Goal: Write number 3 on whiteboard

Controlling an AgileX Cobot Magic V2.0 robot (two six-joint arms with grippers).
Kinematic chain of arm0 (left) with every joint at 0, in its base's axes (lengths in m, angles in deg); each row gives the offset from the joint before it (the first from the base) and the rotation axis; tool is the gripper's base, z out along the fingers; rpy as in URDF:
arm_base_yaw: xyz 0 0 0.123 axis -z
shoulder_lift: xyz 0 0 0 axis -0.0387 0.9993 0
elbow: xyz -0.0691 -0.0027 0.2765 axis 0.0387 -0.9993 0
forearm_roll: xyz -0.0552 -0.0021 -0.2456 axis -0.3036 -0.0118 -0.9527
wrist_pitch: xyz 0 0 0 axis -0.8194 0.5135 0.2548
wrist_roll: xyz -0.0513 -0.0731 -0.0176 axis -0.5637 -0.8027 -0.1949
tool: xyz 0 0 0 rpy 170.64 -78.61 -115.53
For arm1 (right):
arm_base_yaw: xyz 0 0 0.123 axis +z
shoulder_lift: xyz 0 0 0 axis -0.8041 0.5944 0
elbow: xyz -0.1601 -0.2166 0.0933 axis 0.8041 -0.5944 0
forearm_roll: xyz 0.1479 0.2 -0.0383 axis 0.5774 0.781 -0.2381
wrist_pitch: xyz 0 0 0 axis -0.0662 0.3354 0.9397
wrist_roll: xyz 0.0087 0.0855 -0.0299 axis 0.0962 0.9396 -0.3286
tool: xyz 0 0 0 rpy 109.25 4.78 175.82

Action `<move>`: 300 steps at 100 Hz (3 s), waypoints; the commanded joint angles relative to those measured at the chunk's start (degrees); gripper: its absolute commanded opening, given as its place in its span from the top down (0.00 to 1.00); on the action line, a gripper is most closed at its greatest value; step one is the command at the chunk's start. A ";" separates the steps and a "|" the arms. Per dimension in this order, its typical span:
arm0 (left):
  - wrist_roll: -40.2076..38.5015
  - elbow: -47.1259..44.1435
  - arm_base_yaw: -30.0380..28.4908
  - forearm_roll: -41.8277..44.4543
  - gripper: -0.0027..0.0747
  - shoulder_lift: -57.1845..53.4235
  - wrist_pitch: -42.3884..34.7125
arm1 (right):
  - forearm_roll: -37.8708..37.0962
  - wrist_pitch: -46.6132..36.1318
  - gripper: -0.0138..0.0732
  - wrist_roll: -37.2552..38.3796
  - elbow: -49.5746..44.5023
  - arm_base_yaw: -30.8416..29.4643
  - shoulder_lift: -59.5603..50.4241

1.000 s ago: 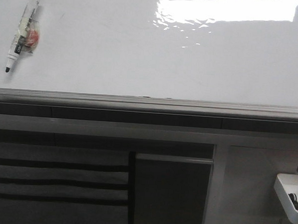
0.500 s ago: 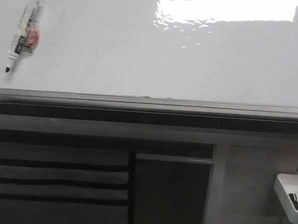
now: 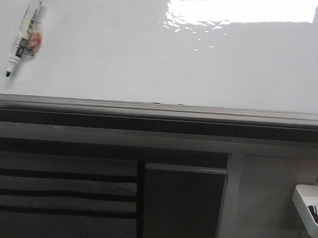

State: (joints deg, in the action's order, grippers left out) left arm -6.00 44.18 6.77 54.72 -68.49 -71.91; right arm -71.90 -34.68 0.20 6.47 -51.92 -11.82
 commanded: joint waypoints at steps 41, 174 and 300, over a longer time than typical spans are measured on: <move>-1.18 17.29 0.02 -7.77 0.99 -0.36 12.75 | 7.45 20.71 0.91 -0.15 14.44 -0.32 0.44; -1.47 33.98 0.02 -2.95 0.35 16.95 31.42 | 7.46 29.58 0.40 -9.65 28.77 -0.32 13.21; 6.82 33.82 9.33 -7.52 0.60 42.81 20.92 | 10.61 29.29 0.26 -9.65 28.77 -0.32 13.32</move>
State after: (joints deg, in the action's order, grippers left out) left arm 0.61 76.18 14.79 48.30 -29.71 -43.02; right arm -61.87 -1.64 -9.03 33.84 -51.92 0.24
